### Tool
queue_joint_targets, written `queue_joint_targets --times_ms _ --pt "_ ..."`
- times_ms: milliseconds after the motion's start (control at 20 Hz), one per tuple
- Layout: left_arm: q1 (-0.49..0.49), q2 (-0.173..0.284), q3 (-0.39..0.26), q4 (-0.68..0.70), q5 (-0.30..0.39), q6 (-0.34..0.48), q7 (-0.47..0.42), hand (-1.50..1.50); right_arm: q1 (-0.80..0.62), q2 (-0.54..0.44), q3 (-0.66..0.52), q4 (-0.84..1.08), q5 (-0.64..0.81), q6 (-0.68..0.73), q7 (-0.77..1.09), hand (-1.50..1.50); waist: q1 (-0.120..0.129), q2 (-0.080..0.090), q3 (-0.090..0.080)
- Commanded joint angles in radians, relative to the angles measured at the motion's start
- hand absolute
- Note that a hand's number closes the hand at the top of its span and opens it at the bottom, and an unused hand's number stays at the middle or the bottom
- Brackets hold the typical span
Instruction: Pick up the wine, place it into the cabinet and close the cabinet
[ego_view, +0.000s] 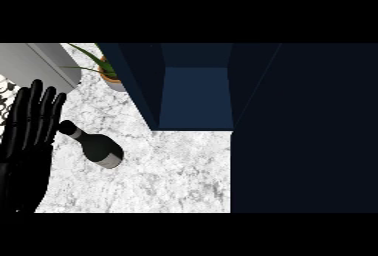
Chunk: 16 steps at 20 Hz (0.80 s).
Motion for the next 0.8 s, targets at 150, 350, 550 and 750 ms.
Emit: queue_joint_targets --times_ms 150,350,550,750 --pt "0.093 0.028 0.153 0.043 0.080 -0.029 -0.106 -1.50 0.117 0.006 0.034 -0.184 -0.016 0.024 0.094 -1.50 -0.005 -0.001 0.010" --pt "0.097 -0.072 0.164 0.037 0.217 0.036 0.038 -1.50 0.131 -0.021 0.142 -0.182 -0.090 0.136 0.120 -1.50 0.007 -0.002 0.009" --pt "0.150 -0.049 0.178 -0.105 0.271 0.044 0.175 -1.50 0.174 -0.055 0.096 -0.309 -0.178 0.153 0.237 -1.50 0.001 -0.003 0.010" --pt "0.064 -0.047 0.133 -0.217 0.215 0.151 0.342 -1.50 0.092 -0.045 0.120 -0.374 -0.157 0.106 0.374 -1.50 -0.001 -0.001 0.011"
